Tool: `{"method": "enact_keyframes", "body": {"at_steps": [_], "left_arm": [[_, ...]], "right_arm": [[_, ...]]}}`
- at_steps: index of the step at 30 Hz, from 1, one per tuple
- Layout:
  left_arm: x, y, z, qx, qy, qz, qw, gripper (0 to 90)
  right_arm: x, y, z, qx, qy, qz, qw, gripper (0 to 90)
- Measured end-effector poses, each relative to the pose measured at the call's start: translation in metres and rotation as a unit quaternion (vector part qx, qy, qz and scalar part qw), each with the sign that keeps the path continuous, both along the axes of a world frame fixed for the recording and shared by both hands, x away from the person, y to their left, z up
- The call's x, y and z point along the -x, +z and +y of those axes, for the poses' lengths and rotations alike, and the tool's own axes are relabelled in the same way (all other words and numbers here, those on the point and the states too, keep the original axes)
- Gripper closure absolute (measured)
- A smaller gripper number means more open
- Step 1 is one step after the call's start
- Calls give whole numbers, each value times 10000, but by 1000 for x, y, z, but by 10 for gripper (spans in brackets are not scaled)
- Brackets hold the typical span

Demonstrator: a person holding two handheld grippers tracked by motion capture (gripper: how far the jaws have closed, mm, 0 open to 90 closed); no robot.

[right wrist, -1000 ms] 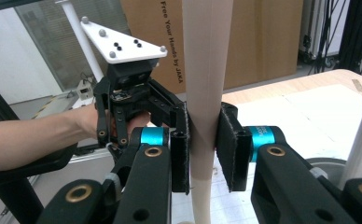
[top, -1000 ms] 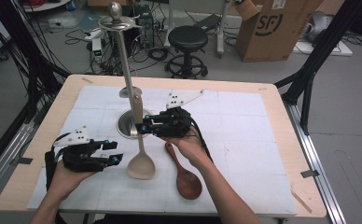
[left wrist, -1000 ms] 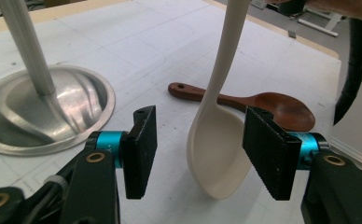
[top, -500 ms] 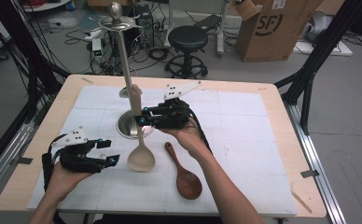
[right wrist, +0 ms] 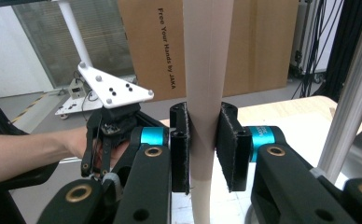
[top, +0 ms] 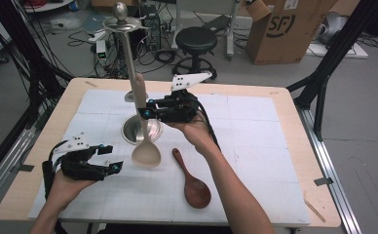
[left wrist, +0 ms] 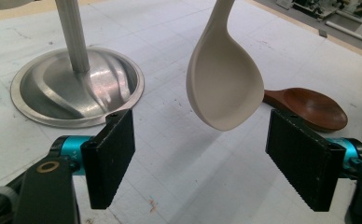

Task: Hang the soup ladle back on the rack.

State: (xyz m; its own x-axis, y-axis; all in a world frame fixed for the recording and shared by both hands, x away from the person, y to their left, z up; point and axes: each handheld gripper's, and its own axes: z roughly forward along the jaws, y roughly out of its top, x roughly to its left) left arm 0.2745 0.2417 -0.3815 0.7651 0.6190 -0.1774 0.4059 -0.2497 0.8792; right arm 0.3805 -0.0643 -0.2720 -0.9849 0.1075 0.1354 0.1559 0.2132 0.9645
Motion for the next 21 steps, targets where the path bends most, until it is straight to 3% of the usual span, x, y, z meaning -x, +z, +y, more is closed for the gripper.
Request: {"method": "enact_keyframes", "body": {"at_steps": [21], "left_arm": [[1, 1, 2, 42, 30, -24, 10000, 237]], "right_arm": [[-14, 34, 20, -12, 97, -248, 9996, 760]]}}
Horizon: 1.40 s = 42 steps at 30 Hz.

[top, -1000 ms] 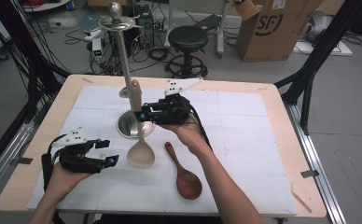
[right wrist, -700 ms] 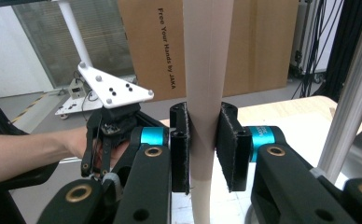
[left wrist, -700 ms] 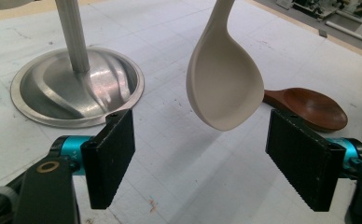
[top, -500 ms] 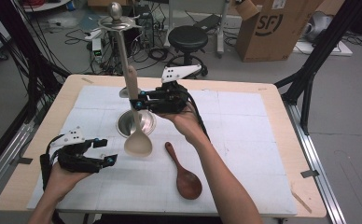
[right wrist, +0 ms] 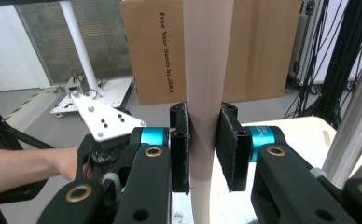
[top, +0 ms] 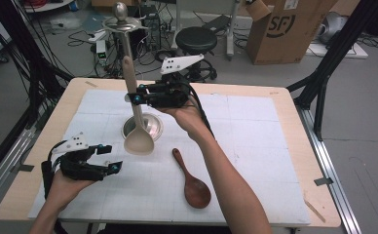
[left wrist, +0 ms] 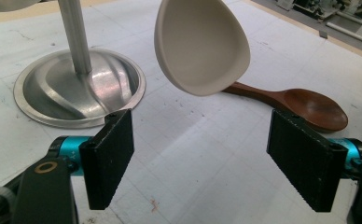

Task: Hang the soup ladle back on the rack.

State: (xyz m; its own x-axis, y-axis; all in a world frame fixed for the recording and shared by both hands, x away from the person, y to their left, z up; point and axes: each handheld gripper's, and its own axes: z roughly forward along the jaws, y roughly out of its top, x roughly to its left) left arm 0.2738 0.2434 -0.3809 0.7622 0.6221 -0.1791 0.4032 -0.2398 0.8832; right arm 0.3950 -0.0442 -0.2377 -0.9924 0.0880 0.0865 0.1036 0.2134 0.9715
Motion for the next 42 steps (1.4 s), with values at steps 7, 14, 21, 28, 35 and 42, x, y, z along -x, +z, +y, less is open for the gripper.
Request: {"method": "enact_keyframes", "body": {"at_steps": [7, 14, 21, 28, 35, 42], "left_arm": [[0, 0, 2, 14, 10, -2, 10000, 237], [0, 0, 1, 11, 14, 0, 10000, 237], [-1, 0, 2, 0, -1, -9, 10000, 237], [0, 0, 1, 8, 2, 3, 10000, 236], [0, 0, 2, 23, -3, -2, 10000, 237], [-1, 0, 2, 24, -22, -1, 10000, 237]], "right_arm": [[-8, 10, 2, -18, -6, -20, 10000, 760], [-17, 16, 3, -39, -26, -18, 10000, 760], [-24, 25, 5, -64, -32, -30, 10000, 760], [-31, 26, 7, -59, -43, 40, 10000, 760], [-36, 25, 10, -31, -49, 60, 10000, 760], [-39, 23, 11, -27, -21, 62, 10000, 759]]}}
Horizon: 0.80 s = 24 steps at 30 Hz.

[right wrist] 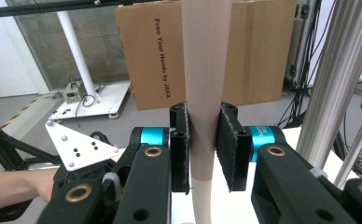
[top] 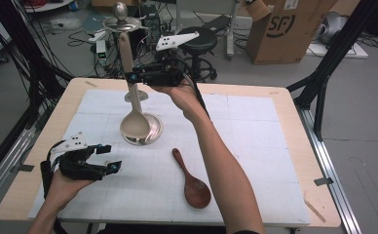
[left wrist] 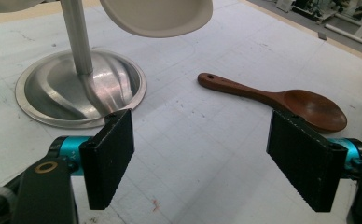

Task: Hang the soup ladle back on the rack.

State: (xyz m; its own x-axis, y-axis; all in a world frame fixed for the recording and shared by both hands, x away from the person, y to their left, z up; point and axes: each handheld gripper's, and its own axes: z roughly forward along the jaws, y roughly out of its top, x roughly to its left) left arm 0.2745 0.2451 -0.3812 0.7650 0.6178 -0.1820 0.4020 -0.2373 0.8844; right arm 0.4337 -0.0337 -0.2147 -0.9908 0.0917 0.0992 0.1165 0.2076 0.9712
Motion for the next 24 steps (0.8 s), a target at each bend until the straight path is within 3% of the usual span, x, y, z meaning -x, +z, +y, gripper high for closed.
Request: {"method": "enact_keyframes", "body": {"at_steps": [24], "left_arm": [[0, 0, 0, 18, -6, 6, 10000, 239]], "right_arm": [[-9, -5, -2, -223, -200, 186, 9994, 721]]}}
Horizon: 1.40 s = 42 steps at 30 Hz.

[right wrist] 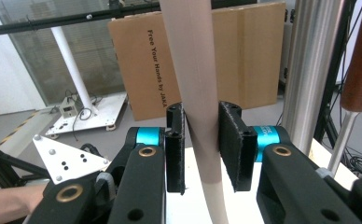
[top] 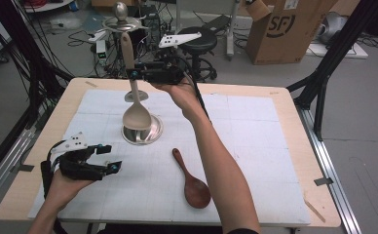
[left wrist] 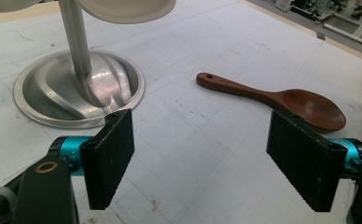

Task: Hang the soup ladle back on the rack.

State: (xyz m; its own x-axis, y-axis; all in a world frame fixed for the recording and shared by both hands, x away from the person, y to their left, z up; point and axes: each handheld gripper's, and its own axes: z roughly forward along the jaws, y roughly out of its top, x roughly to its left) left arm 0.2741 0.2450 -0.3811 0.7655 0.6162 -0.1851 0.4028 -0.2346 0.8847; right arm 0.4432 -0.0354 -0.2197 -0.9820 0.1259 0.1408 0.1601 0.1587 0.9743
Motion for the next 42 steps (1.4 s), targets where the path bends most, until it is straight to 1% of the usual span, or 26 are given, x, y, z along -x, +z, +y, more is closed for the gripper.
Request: {"method": "enact_keyframes", "body": {"at_steps": [4, 7, 12, 16, 19, 25, 30, 33, 39, 42], "left_arm": [[0, 0, 0, -7, 0, 5, 10000, 239], [0, 0, 0, -8, -10, 6, 10000, 239], [0, 0, -1, -19, -13, 3, 10000, 239], [-1, 0, -1, -5, -6, 2, 10000, 240], [-1, 0, 0, -10, -10, 5, 10000, 240], [0, 0, 0, 0, -14, -7, 10000, 240], [0, 0, 0, -3, -12, 16, 10000, 240], [0, 0, 0, 2, -8, 3, 10000, 240], [-1, 0, 0, -13, -16, 6, 10000, 240], [-1, 0, 0, -5, -11, 9, 10000, 240]], "right_arm": [[0, 0, -1, -6, -21, -5, 10000, 722], [2, 2, 0, 24, -17, -88, 10000, 731], [2, 2, 2, -33, 43, -96, 9999, 735], [2, 2, 3, -29, 61, -45, 10000, 743], [4, 4, 7, -1, 129, -111, 9999, 756], [5, 5, 14, 14, 138, -75, 9999, 756], [5, 6, 9, 39, -33, -35, 10000, 731], [4, 7, 5, -61, -136, 0, 9999, 717], [4, 10, -1, -180, -253, -72, 9995, 704], [4, 11, -2, -228, -253, -113, 9994, 704]]}}
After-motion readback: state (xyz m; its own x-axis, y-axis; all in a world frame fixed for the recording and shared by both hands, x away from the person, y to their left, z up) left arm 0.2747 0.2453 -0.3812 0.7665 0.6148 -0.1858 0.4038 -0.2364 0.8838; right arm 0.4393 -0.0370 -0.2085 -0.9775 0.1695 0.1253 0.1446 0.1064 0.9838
